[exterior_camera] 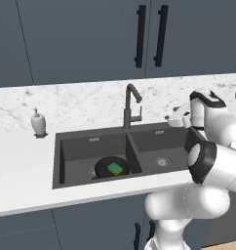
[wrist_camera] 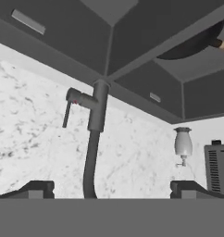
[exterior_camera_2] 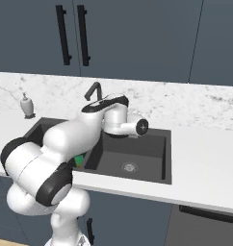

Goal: Pick the pan and sponge and place them into the sink. Then turn on the water.

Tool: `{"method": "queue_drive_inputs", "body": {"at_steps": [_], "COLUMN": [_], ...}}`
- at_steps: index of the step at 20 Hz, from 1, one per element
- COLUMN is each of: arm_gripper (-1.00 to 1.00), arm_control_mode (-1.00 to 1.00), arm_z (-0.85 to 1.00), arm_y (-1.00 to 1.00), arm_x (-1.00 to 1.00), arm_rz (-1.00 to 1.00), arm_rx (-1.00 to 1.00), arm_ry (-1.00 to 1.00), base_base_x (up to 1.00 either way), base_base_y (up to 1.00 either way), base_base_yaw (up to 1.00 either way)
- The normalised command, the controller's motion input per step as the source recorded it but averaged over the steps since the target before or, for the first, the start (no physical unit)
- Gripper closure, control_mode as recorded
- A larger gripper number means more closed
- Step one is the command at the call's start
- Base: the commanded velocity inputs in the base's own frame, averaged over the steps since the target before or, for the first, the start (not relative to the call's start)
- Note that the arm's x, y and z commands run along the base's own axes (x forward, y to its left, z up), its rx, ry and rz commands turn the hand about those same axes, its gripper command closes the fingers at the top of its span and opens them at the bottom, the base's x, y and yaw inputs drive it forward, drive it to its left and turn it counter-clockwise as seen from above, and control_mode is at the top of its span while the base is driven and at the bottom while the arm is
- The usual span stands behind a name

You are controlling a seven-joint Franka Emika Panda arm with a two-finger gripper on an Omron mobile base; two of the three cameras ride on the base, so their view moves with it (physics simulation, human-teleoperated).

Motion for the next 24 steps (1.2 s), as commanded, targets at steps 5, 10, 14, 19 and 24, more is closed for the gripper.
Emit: {"method": "queue_drive_inputs", "body": {"at_steps": [5, 10, 14, 19, 24], "arm_gripper": [-1.00, -1.00, -1.00, -1.00, -1.00], "arm_control_mode": [-1.00, -1.00, -1.00, -1.00, -1.00], "arm_z": [-0.29, -0.21, -0.23, -0.11, -0.09], "arm_y": [0.20, 0.22, 0.15, 0.00, 0.00], "arm_x": [0.29, 0.24, 0.19, 0.20, 0.27], "arm_rz": [0.00, 0.00, 0.00, 0.00, 0.00], "arm_rx": [0.11, 0.08, 0.04, 0.09, 0.09], "arm_ry": [0.00, -0.01, -0.04, -0.08, -0.11], "base_base_x": [0.00, 0.00, 0.00, 0.00, 0.00], "base_base_y": [0.00, 0.00, 0.00, 0.00, 0.00], "base_base_yaw": [0.00, 0.00, 0.00, 0.00, 0.00]}}
